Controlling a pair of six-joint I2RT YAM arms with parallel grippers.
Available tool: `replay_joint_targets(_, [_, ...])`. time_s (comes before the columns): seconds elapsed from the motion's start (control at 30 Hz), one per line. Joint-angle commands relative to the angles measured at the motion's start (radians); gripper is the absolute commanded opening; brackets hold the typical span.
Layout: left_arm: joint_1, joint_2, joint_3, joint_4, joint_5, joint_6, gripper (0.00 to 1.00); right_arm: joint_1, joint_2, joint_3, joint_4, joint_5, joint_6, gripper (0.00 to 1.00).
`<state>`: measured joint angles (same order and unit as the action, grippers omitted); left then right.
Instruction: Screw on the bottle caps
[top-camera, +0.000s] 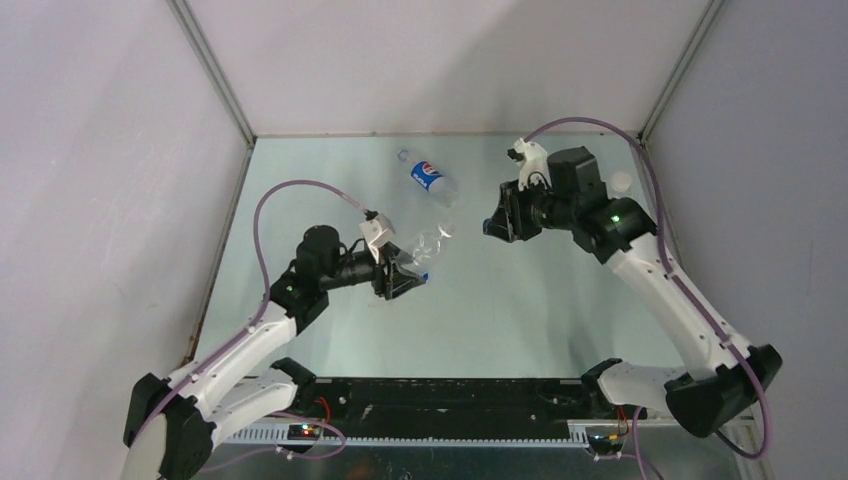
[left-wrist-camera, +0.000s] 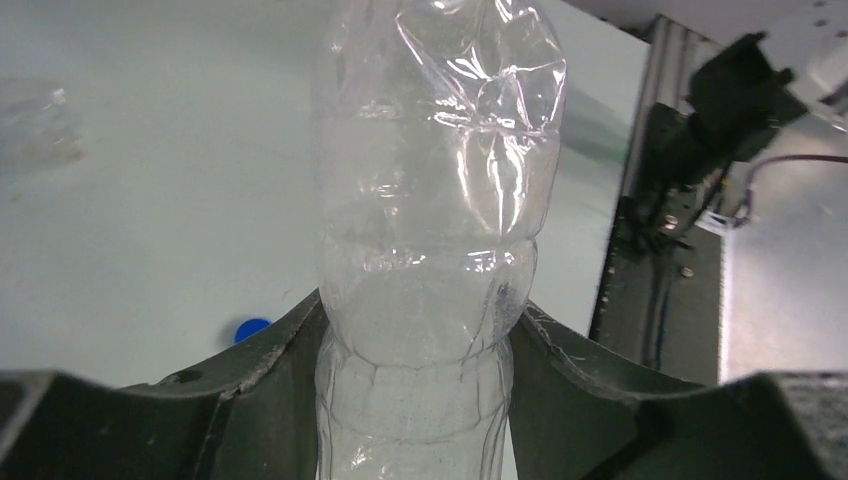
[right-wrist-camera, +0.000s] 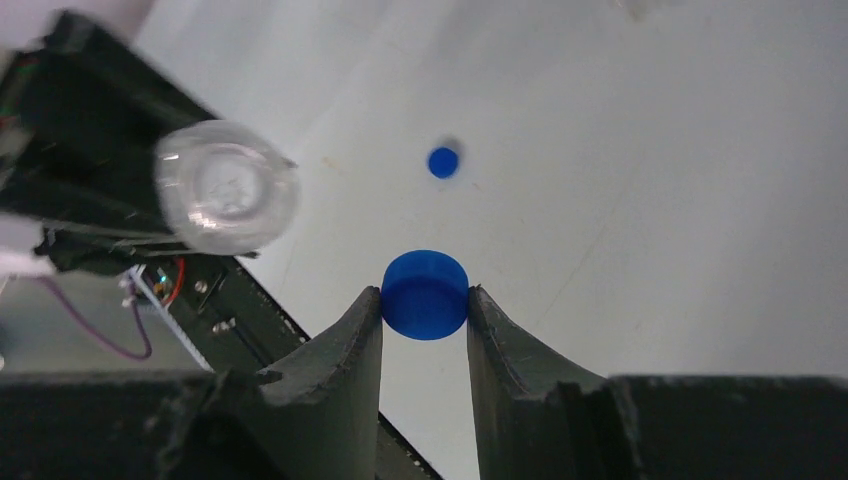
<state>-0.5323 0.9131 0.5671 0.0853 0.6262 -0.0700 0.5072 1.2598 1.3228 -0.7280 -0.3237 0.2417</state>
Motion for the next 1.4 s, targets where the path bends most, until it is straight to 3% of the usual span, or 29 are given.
replay_joint_targets(0.0, [0.02, 0.051, 0.088, -0.006, 0.271, 0.094, 0.16, -0.002, -0.077, 0.071, 0.012, -0.218, -0.197, 0.01])
replay_joint_targets(0.23, [0.02, 0.13, 0.138, 0.059, 0.464, 0.102, 0.13, -0.004, -0.129, 0.123, 0.021, -0.403, -0.382, 0.01])
replay_joint_targets(0.47, [0.018, 0.134, 0.161, 0.077, 0.514, 0.107, 0.13, 0.01, -0.128, 0.156, -0.028, -0.572, -0.517, 0.02])
replay_joint_targets(1.1, [-0.003, 0.094, 0.193, -0.011, 0.544, 0.139, 0.1, 0.096, -0.073, 0.161, -0.07, -0.593, -0.578, 0.03])
replay_joint_targets(1.37, [-0.011, 0.106, 0.264, -0.245, 0.535, 0.271, 0.07, 0.12, -0.031, 0.201, -0.156, -0.571, -0.641, 0.03])
